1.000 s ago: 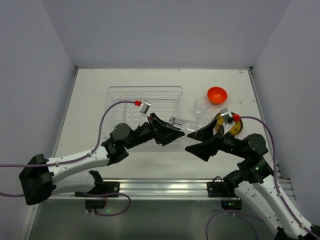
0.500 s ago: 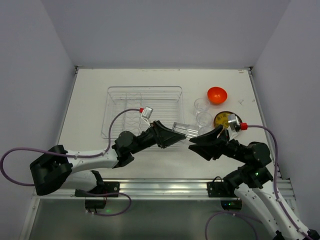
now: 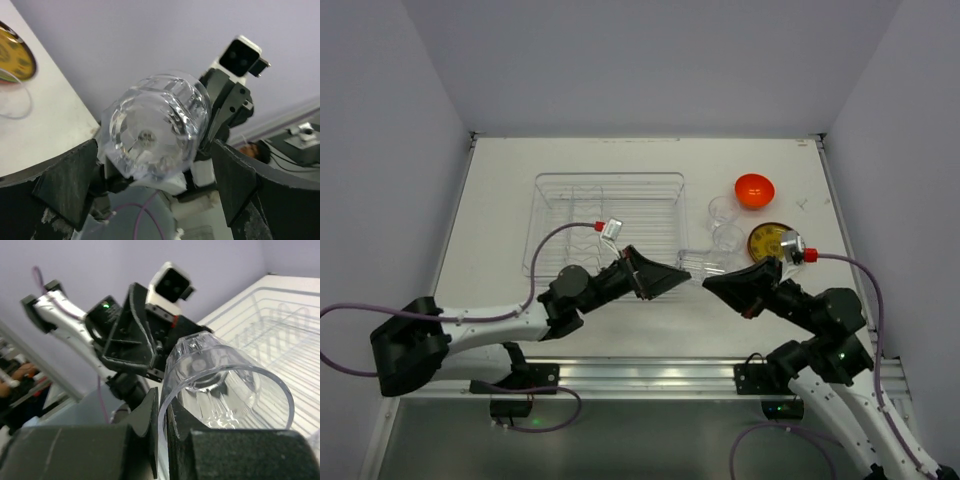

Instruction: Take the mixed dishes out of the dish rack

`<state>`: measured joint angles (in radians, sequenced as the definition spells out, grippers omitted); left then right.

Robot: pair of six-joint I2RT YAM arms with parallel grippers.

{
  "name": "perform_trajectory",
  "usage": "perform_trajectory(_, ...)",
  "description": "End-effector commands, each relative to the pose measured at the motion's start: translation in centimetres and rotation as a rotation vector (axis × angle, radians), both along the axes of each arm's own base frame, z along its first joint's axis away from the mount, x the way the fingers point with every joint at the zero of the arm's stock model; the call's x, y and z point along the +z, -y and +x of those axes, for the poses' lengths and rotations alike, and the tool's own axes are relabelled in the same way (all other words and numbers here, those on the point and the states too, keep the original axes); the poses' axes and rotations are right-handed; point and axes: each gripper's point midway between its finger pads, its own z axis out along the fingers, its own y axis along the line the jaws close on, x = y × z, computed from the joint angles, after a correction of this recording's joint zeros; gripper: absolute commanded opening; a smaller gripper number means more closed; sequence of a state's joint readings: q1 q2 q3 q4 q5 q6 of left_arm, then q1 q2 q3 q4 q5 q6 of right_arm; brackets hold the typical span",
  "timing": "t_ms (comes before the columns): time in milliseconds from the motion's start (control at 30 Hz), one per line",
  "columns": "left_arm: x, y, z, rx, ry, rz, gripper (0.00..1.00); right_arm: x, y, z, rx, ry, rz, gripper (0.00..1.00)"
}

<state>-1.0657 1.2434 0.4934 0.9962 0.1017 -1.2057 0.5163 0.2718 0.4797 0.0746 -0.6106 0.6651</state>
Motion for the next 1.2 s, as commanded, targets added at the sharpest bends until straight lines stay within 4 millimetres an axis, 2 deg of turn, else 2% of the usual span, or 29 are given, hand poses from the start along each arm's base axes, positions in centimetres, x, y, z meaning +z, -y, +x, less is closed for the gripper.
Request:
perform_trajectory(0,2.4,-3.3,2.5,0.22,0.051,0.091,1.0,1.5,3.0,1.0,-0.208,0.056,-0.079,0.0)
perform_trajectory(33,0.2,-4.6,3.7,0.314,0.008,0.196,1.0,0.4,4.1,1.6,-0.283,0.01,-0.137,0.0)
perform_trajectory(67,-0.2,-5.9,4.2,0.367,0.011,0.23,1.0,-0.2,4.8,1.9,-0.327,-0.02,-0.165,0.0)
perform_trajectory(100,0.4,-8.0,4.1,0.422,0.011,0.22,1.0,-0.8,5.5,2.3,-0.375,-0.054,-0.192,0.0)
perform_trajectory(133,-1.7,-10.0,4.9,0.51,-0.022,0.306,1.0,-1.7,6.9,2.6,-0.451,-0.129,-0.239,0.0)
perform_trajectory(167,-2.1,-11.3,5.0,0.552,-0.027,0.33,1.0,-2.2,7.5,2.6,-0.48,-0.175,-0.267,0.0)
perform_trajectory(200,-2.9,-13.3,4.7,0.588,-0.032,0.389,1.0,-3.2,7.7,3.2,-0.504,-0.241,-0.324,0.0)
perform_trajectory(233,-3.4,-14.8,4.9,0.642,-0.034,0.431,1.0,-4.2,8.7,3.0,-0.545,-0.323,-0.385,0.0)
perform_trajectory(300,-3.9,-17.6,4.5,0.687,-0.021,0.555,1.0,-6.6,9.0,3.6,-0.567,-0.459,-0.512,0.0)
perform_trajectory(367,-4.2,-19.2,4.3,0.711,-0.016,0.656,1.0,-9.2,9.9,3.2,-0.596,-0.584,-0.616,0.0)
perform_trajectory(400,-5.9,-20.5,3.9,0.709,-0.016,0.795,1.0,-10.1,10.2,3.5,-0.623,-0.627,-0.654,0.0)
perform_trajectory(433,-4.5,-21.5,4.0,0.74,-0.012,0.817,1.0,-10.8,10.5,3.6,-0.647,-0.663,-0.662,0.0)
perform_trajectory(467,-4.6,-22.4,3.9,0.756,-0.016,0.869,1.0,-11.0,10.7,3.7,-0.666,-0.675,-0.666,0.0)
perform_trajectory(500,-6.0,-23.8,3.5,0.759,-0.026,0.992,1.0,-11.1,10.8,3.6,-0.669,-0.685,-0.668,0.0)
perform_trajectory(533,-5.2,-24.8,3.7,0.797,-0.021,1.019,1.0,-11.4,10.8,3.7,-0.681,-0.712,-0.67,0.0)
perform_trajectory(600,-6.2,-26.5,3.5,0.826,-0.017,1.138,1.0,-12.3,11.2,4.0,-0.709,-0.744,-0.713,0.0)
perform_trajectory(633,-6.1,-27.4,3.8,0.87,-0.011,1.167,1.0,-13.5,11.2,3.9,-0.711,-0.794,-0.762,0.0)
perform_trajectory(733,-5.7,-27.6,4.0,0.878,0.017,1.191,1.0,-15.3,10.8,3.9,-0.734,-0.849,-0.842,0.0)
perform_trajectory(800,-5.5,-27.8,4.2,0.891,0.039,1.193,1.0,-15.9,9.5,3.9,-0.718,-0.849,-0.853,0.0)
perform_trajectory(967,-5.5,-28.4,4.3,0.922,0.041,1.174,1.0,-19.2,7.6,3.9,-0.72,-0.889,-1.009,0.0)
perform_trajectory(1033,-5.6,-28.5,4.2,0.921,0.042,1.167,1.0,-19.9,6.1,4.3,-0.683,-0.886,-0.999,0.0)
perform_trajectory(1167,-5.1,-29.1,3.9,0.937,0.033,1.106,1.0,-21.4,5.6,4.9,-0.694,-0.895,-1.028,0.0)
